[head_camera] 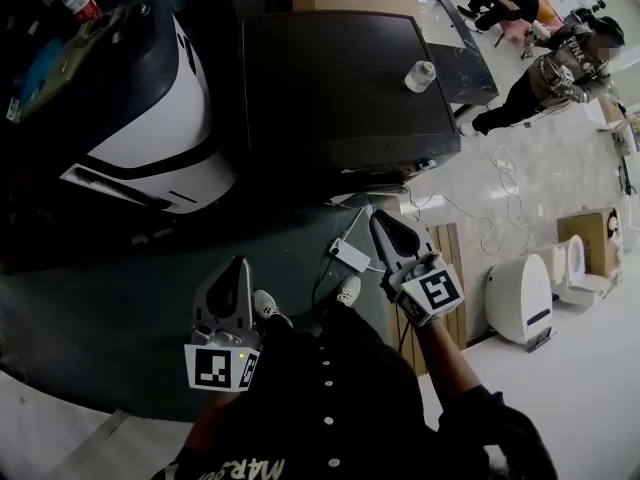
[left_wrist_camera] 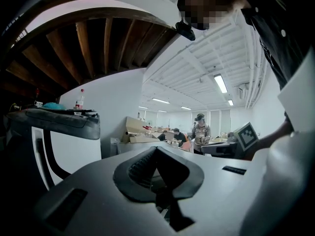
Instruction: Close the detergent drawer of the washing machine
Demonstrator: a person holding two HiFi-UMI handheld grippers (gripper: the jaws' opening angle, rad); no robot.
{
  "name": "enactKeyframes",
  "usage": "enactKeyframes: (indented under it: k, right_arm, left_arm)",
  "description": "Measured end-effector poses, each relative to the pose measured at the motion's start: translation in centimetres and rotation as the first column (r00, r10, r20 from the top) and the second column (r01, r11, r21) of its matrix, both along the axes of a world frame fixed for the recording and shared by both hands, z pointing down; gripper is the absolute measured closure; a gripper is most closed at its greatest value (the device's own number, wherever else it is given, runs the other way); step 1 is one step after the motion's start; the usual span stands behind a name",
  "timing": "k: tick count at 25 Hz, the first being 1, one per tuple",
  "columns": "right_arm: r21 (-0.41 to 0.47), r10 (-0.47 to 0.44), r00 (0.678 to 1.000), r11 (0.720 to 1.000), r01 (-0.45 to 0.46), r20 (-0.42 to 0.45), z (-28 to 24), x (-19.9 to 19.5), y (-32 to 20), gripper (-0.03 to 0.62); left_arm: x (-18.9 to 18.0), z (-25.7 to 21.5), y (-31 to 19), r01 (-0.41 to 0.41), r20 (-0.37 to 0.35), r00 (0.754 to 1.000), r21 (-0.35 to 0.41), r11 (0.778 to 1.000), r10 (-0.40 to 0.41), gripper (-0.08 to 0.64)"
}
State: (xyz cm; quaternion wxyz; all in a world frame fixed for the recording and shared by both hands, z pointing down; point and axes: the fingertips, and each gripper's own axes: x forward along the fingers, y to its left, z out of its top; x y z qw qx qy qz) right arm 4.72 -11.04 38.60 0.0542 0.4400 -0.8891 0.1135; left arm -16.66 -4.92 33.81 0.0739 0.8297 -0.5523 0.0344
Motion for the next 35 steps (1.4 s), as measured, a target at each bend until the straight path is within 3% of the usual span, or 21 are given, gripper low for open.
enactKeyframes:
  k: [14,21,30,35]
  right_arm:
    - [0.145,0.074,0.997,0.987,-0.074,0.011,-8.5,2.7,3.0,0.545]
    - [0.259,0.116,0.991,0.961,-0.097,-0.061,-10.8,3.8,3.8,0.545]
    - [0.301,0.183,0.983,0.939,-0.164,-0.035,-12.3,6.2,4.2,0.548]
    - [0.270,0.234,0.972,0.935,-0.231,0.022,-12.2,7.8,4.1,0.551]
  left_arm:
    - [1.2,-3.8,0.2,-0.021,0.006,1.000,0.091,0.996,0.021,0.546]
    - [1.0,-4.6,0.1,-0.006,0.028,1.000,0.110,0.994,0.002,0.546]
    - [1.9,-7.0,-0.5,-0.036,0.047,0.998,0.166,0.985,0.029,0.546]
    - [2.3,-7.4,-0.6,-0.046,0.053,0.998,0.169,0.985,0.037,0.546]
